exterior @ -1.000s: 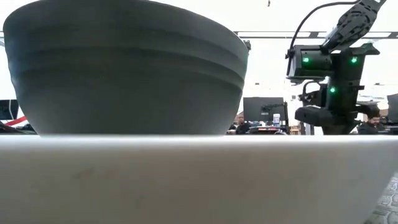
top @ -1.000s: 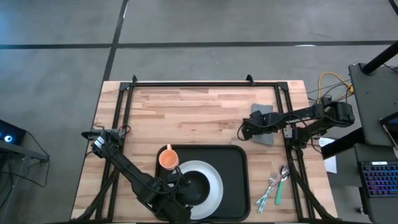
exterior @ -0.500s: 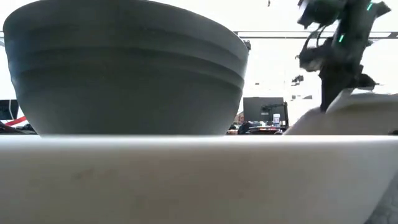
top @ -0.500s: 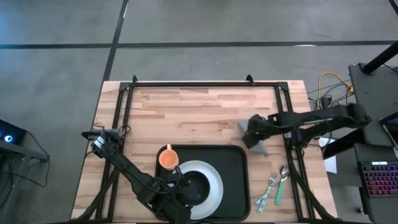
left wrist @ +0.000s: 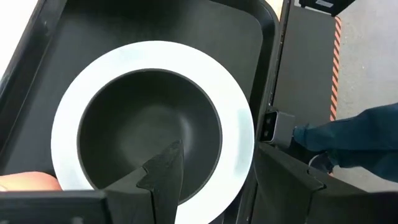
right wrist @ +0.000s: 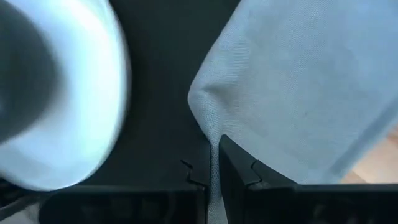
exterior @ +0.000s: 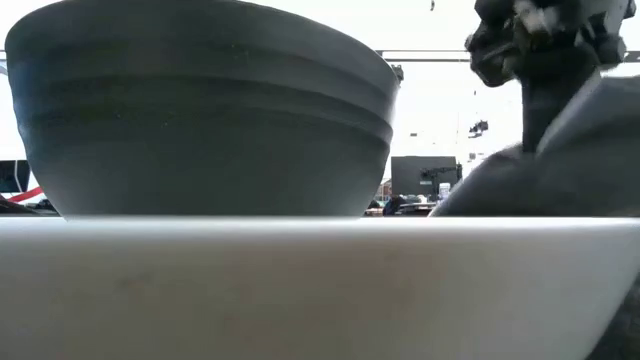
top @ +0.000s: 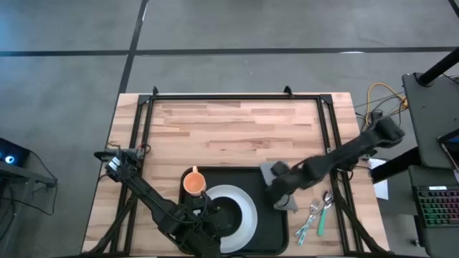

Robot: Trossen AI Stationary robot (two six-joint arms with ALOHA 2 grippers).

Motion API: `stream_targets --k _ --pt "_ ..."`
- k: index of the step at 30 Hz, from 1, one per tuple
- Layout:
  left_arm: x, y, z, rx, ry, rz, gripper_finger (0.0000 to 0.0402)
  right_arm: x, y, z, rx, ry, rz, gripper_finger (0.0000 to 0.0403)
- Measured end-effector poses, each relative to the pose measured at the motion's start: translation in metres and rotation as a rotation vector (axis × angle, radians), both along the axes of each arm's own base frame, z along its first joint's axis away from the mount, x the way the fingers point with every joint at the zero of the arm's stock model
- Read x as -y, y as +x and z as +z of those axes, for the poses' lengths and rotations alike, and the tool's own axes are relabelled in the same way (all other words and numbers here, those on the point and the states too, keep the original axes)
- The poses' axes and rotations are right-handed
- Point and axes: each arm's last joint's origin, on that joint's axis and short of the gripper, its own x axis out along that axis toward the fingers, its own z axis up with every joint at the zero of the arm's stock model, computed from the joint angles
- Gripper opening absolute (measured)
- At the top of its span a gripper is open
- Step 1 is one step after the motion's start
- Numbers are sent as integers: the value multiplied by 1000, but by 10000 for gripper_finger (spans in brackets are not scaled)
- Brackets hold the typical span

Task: Set up tray
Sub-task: Put the gray napkin on the black tray at the right of the white plate

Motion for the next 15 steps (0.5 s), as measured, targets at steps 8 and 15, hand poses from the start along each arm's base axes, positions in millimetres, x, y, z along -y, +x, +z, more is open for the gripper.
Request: stream_targets --k 8,15 --pt "6 -5 0 0 -29 31 174 -47 43 -21 -90 10 98 12" --pt "16 -13 0 5 -49 42 174 -74 67 -28 -106 49 118 13"
